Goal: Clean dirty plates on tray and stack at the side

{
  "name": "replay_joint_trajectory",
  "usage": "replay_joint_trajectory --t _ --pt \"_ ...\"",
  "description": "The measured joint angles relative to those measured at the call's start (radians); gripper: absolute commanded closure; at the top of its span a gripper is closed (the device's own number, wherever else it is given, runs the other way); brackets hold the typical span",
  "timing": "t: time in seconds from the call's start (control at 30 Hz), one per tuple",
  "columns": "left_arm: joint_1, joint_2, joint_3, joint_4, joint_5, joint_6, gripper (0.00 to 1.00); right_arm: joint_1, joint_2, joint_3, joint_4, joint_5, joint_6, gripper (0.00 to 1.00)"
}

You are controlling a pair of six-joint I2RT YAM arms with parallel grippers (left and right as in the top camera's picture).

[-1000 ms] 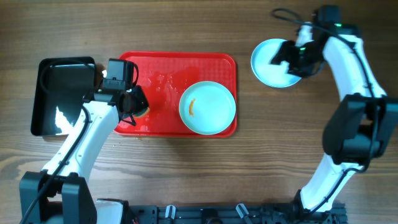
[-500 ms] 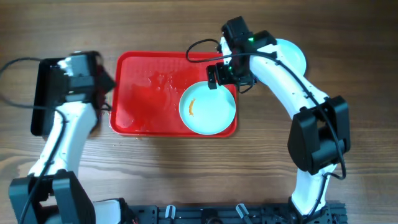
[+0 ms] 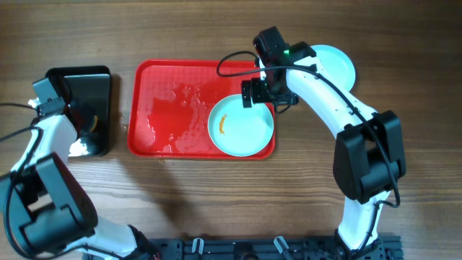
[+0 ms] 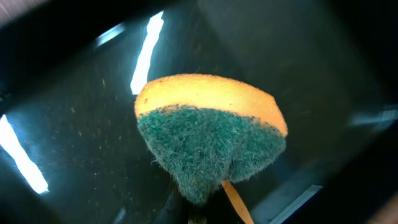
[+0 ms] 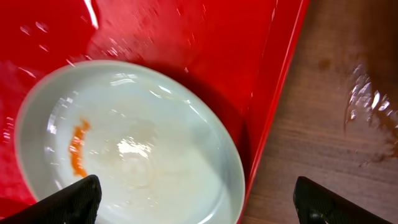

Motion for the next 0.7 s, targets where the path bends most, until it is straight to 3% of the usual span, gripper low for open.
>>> replay_joint_trajectory --t 0.7 --pt "0.083 0.082 0.010 0.011 0.132 0.000 0.96 0.000 0.000 -0.067 0.026 -0.054 -0.019 0.00"
